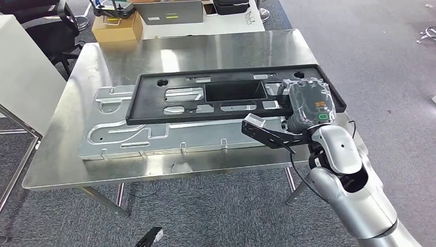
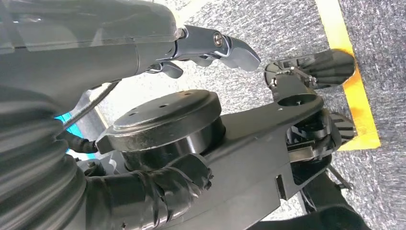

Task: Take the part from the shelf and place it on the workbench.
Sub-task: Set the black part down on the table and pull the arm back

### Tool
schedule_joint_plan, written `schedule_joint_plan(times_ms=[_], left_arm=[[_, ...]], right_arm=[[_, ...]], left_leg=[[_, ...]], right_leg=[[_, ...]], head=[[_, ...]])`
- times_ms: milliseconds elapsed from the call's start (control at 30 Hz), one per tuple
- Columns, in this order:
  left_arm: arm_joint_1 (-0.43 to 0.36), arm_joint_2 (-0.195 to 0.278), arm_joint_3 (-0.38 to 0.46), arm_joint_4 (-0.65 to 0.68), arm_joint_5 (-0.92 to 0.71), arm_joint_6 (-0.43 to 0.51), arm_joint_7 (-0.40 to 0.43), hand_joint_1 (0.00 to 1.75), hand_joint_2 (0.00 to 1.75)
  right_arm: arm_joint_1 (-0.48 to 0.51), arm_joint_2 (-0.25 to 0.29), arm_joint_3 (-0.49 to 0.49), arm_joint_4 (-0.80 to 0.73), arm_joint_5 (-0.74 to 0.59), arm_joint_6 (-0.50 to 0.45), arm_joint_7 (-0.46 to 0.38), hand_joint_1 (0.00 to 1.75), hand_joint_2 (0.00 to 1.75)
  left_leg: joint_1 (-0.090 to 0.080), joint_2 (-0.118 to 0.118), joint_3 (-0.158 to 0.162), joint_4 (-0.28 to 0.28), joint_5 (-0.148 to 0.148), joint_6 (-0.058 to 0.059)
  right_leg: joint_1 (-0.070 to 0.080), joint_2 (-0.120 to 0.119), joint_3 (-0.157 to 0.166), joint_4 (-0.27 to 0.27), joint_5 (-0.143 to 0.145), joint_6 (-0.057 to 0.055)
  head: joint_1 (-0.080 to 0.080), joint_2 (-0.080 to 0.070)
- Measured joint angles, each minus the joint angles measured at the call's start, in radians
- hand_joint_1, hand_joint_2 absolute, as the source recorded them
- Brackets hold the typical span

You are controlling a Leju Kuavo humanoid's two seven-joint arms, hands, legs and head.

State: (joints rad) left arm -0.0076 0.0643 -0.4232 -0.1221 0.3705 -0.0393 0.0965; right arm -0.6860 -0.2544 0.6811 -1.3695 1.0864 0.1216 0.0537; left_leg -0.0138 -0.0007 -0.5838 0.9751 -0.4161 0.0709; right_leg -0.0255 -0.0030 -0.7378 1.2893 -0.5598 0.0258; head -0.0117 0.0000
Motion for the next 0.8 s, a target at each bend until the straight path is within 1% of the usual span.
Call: schedule_joint_plan(times_ms=[33,67,100,133,167,200,233,300,333,367,400,433,467,500,533,567,600,633,667,700,733,800], left_arm=[[0.001,0.000,-0.001,0.000,-0.001,0.000,0.000,0.00,1.75],[0.002,0.000,-0.003,0.000,-0.002,0.000,0.000,0.00,1.75],[0.002,-0.001,-0.004,0.000,-0.003,0.000,-0.001,0.00,1.75],[0.002,-0.001,-0.006,0.000,-0.003,0.001,-0.003,0.00,1.75],[0.002,-0.002,-0.007,0.000,-0.003,0.001,-0.005,0.00,1.75],[0.001,-0.002,-0.008,0.000,-0.002,0.002,-0.008,0.00,1.75],[0.000,-0.002,-0.009,0.000,0.000,0.004,-0.011,0.00,1.75],[0.000,0.000,-0.012,0.000,0.004,0.011,-0.014,0.00,1.75],[0.000,0.001,-0.013,0.000,0.007,0.014,-0.013,0.00,1.75],[0.000,0.002,-0.014,0.000,0.010,0.016,-0.013,0.00,1.75],[0.001,0.003,-0.014,0.000,0.013,0.016,-0.013,0.00,1.75],[0.001,0.003,-0.014,0.000,0.016,0.014,-0.012,0.00,1.75],[0.002,0.003,-0.014,0.000,0.019,0.013,-0.012,0.00,1.75],[0.003,0.003,-0.014,0.000,0.022,0.011,-0.011,0.00,1.75],[0.004,0.003,-0.014,0.000,0.025,0.010,-0.009,0.00,1.75],[0.005,0.004,-0.014,0.000,0.027,0.009,-0.008,0.00,1.75],[0.005,0.006,-0.014,0.000,0.028,0.008,-0.007,0.00,1.75],[0.007,0.006,-0.014,0.000,0.029,0.007,-0.006,0.00,1.75],[0.007,0.006,-0.014,0.000,0.029,0.006,-0.006,0.00,1.75],[0.008,0.005,-0.015,0.000,0.030,0.005,-0.005,0.00,1.75],[0.008,0.004,-0.015,0.000,0.031,0.004,-0.004,0.00,1.75],[0.008,0.005,-0.015,0.000,0.033,0.003,-0.004,0.00,1.75]], right_arm=[[-0.005,0.010,0.004,0.016,0.000,0.000,0.000,1.75,1.75],[-0.012,0.022,0.008,0.033,0.000,0.000,0.000,1.75,1.75],[-0.023,0.036,0.012,0.052,0.000,0.000,0.000,1.75,1.75],[-0.036,0.056,0.017,0.075,0.000,0.000,0.000,1.75,1.75],[-0.049,0.078,0.022,0.100,0.000,-0.001,0.000,1.75,1.75],[-0.062,0.103,0.028,0.126,0.001,-0.003,0.000,1.75,1.75],[-0.072,0.128,0.036,0.155,0.001,-0.007,-0.001,1.75,1.75],[-0.083,0.175,0.055,0.212,0.004,-0.018,-0.003,1.75,1.75],[-0.086,0.197,0.064,0.240,0.005,-0.023,-0.004,1.75,1.75],[-0.088,0.214,0.072,0.263,0.006,-0.029,-0.005,1.75,1.75],[-0.088,0.228,0.080,0.286,0.006,-0.036,-0.006,1.75,1.75],[-0.088,0.238,0.088,0.306,0.005,-0.043,-0.006,1.75,1.75],[-0.086,0.245,0.095,0.327,0.004,-0.050,-0.007,1.75,1.75],[-0.083,0.250,0.101,0.348,0.002,-0.055,-0.007,1.75,1.75],[-0.079,0.252,0.105,0.366,0.002,-0.059,-0.007,1.75,1.75],[-0.076,0.253,0.108,0.382,0.002,-0.060,-0.007,1.75,1.75],[-0.075,0.254,0.110,0.394,0.003,-0.062,-0.007,1.75,1.75],[-0.074,0.256,0.111,0.403,0.003,-0.064,-0.007,1.75,1.75],[-0.075,0.257,0.112,0.411,0.003,-0.067,-0.007,1.75,1.75],[-0.076,0.259,0.112,0.418,0.003,-0.070,-0.007,1.75,1.75],[-0.076,0.260,0.112,0.426,0.003,-0.072,-0.007,1.75,1.75],[-0.076,0.261,0.113,0.443,0.006,-0.073,-0.007,1.75,1.75]], left_leg=[[-0.002,-0.004,-0.002,0.008,-0.004,0.000],[-0.004,-0.007,-0.004,0.017,-0.009,-0.002],[-0.005,-0.010,-0.007,0.026,-0.015,-0.004],[-0.007,-0.010,-0.011,0.036,-0.020,-0.008],[-0.009,-0.010,-0.015,0.043,-0.024,-0.012],[-0.008,-0.008,-0.018,0.046,-0.026,-0.017],[-0.008,-0.006,-0.020,0.048,-0.026,-0.022],[-0.008,-0.005,-0.021,0.050,-0.030,-0.033],[-0.007,-0.006,-0.028,0.065,-0.043,-0.040],[-0.005,-0.006,-0.043,0.097,-0.064,-0.049],[0.002,-0.006,-0.067,0.148,-0.092,-0.058],[0.010,-0.006,-0.098,0.211,-0.121,-0.067],[0.018,-0.005,-0.125,0.267,-0.139,-0.076],[0.027,-0.005,-0.142,0.298,-0.142,-0.083],[0.035,-0.004,-0.141,0.292,-0.126,-0.091],[0.042,-0.004,-0.121,0.247,-0.093,-0.099],[0.049,-0.003,-0.089,0.176,-0.058,-0.107],[0.051,-0.003,-0.057,0.112,-0.034,-0.114],[0.052,-0.005,-0.035,0.067,-0.021,-0.115],[0.049,-0.007,-0.026,0.046,-0.019,-0.111],[0.045,-0.009,-0.026,0.046,-0.023,-0.103],[0.043,-0.009,-0.028,0.046,-0.020,-0.082]], right_leg=[[0.002,0.000,0.010,-0.017,0.018,-0.002],[0.005,0.000,0.036,-0.069,0.051,-0.007],[0.008,0.001,0.069,-0.132,0.076,-0.015],[0.012,0.001,0.095,-0.187,0.096,-0.022],[0.015,0.002,0.111,-0.221,0.105,-0.028],[0.018,0.002,0.115,-0.233,0.104,-0.033],[0.020,0.003,0.114,-0.236,0.107,-0.035],[0.014,0.004,0.119,-0.249,0.113,-0.043],[0.009,0.002,0.123,-0.257,0.117,-0.048],[0.004,0.000,0.127,-0.265,0.121,-0.051],[0.001,-0.002,0.129,-0.268,0.123,-0.052],[-0.002,-0.004,0.129,-0.269,0.123,-0.053],[-0.004,-0.006,0.129,-0.269,0.122,-0.051],[-0.008,-0.008,0.129,-0.267,0.121,-0.048],[-0.013,-0.009,0.129,-0.265,0.119,-0.044],[-0.019,-0.009,0.129,-0.262,0.116,-0.037],[-0.025,-0.009,0.129,-0.258,0.113,-0.029],[-0.028,-0.008,0.128,-0.254,0.110,-0.019],[-0.028,-0.006,0.127,-0.252,0.110,-0.009],[-0.027,-0.004,0.125,-0.252,0.110,0.000],[-0.026,-0.002,0.126,-0.255,0.113,0.009],[-0.029,-0.001,0.128,-0.261,0.113,0.022]], head=[[0.000,0.000],[0.000,0.000],[0.000,0.000],[-0.001,0.000],[-0.001,0.000],[-0.002,0.000],[-0.002,0.000],[-0.002,0.000],[-0.004,0.000],[-0.006,0.000],[-0.008,0.000],[-0.010,0.000],[-0.010,0.000],[-0.010,0.000],[-0.010,0.000],[-0.010,0.000],[-0.010,0.000],[-0.012,0.000],[-0.013,0.000],[-0.015,0.000],[-0.016,0.000],[-0.016,0.000]])
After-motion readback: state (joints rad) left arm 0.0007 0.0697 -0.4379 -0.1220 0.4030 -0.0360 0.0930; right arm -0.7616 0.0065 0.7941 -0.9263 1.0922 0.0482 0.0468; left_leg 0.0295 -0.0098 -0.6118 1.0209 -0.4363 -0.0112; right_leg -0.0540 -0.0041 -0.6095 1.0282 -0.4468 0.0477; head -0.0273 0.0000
